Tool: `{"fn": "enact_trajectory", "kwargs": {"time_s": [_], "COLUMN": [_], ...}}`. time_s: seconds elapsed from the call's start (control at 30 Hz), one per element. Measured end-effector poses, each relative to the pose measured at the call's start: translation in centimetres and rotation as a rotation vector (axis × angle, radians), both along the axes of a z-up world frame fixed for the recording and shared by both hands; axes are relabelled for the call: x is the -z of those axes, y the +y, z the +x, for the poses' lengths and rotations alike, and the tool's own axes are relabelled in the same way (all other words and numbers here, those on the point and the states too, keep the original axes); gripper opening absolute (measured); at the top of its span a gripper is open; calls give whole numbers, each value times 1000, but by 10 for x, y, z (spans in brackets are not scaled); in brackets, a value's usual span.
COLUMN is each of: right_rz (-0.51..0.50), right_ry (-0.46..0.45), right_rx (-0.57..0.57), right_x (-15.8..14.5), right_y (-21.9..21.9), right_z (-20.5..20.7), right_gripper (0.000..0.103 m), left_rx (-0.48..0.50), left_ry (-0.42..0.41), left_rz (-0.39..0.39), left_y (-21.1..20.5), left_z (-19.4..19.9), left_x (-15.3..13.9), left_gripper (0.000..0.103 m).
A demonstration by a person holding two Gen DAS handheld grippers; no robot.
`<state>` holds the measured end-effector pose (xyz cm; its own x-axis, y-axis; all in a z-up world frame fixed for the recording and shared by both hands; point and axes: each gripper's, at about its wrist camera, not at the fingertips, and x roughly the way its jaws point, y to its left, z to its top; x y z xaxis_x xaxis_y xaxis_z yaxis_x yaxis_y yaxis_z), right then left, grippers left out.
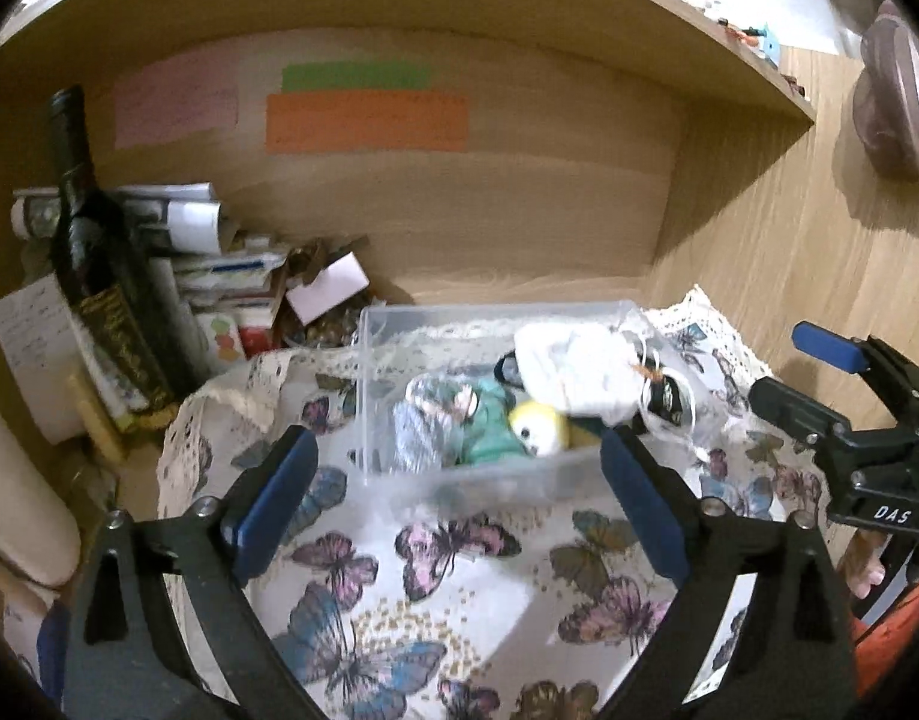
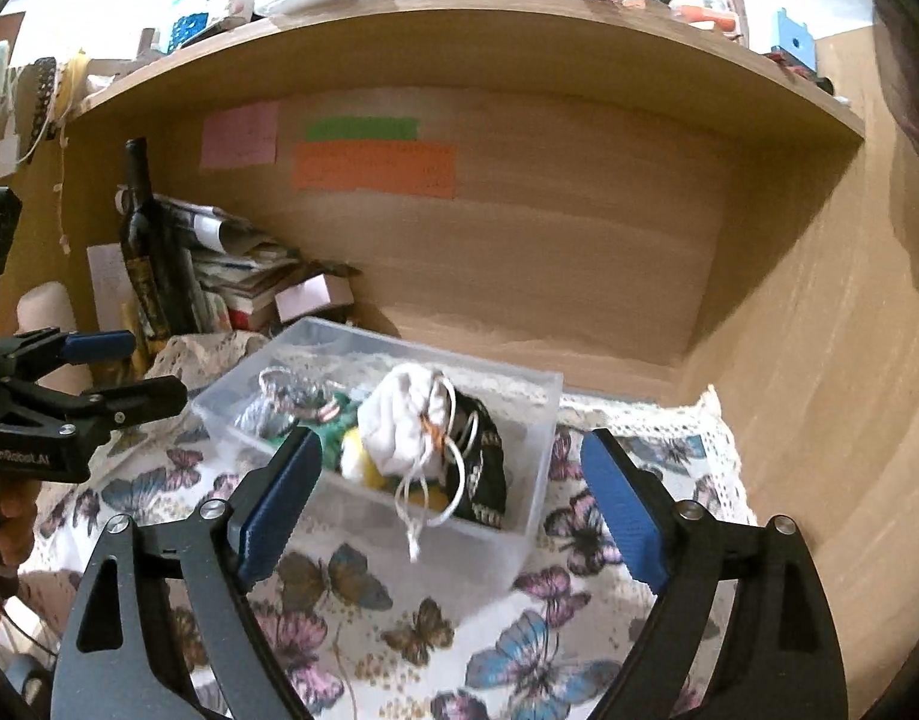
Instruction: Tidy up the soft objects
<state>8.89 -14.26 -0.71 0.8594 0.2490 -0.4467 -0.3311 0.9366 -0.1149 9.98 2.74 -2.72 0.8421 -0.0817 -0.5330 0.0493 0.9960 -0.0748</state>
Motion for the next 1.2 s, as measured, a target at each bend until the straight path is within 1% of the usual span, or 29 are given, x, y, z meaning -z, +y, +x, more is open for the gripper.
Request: {"fn": "enact_trajectory", "kwargs": {"time_s": [0.1, 0.2, 0.27, 0.33, 0.4, 0.53, 0.63, 0.67, 0.93, 1.2], "right_rz": [4, 12, 6, 3, 19, 64, 77, 83, 104, 107], "right_ry": [4, -4, -25, -46, -61, -87, -108, -116, -156, -171], "right_rx": [6, -9, -4, 1, -5, -15, -9, -10, -12, -14], "right_x": [5, 10, 10, 9, 7, 2, -1, -4, -11, -14], "right_y": [-2, -2, 0, 2, 2, -1, -2, -4, -3, 1], "right_z": [-11, -22, -30, -38, -45, -58, -66, -68, -84, -90], "right_gripper": [87, 87, 87, 89, 95, 98, 100, 103, 103, 103], "left_rx": [-22, -49, -60, -61, -57, -58, -60, -63, -85, -86], "left_ry": [-9, -59, -114, -152, -179, -220, -239, -244, -278, -301], "left_rz": [9, 39, 57, 54, 45, 38, 31, 28, 11, 20], "left_y": [-1, -6, -11, -15, -18, -25, -27, -28, -25, -26], "left_z": [-14, -29, -43, -53, -61, -75, -82, -84, -98, -105], "left_x": [8, 7, 1, -3, -7, -13, -16, -16, -22, -25], "left_gripper": [96, 96, 96, 96, 97, 98, 99, 99, 100, 101]}}
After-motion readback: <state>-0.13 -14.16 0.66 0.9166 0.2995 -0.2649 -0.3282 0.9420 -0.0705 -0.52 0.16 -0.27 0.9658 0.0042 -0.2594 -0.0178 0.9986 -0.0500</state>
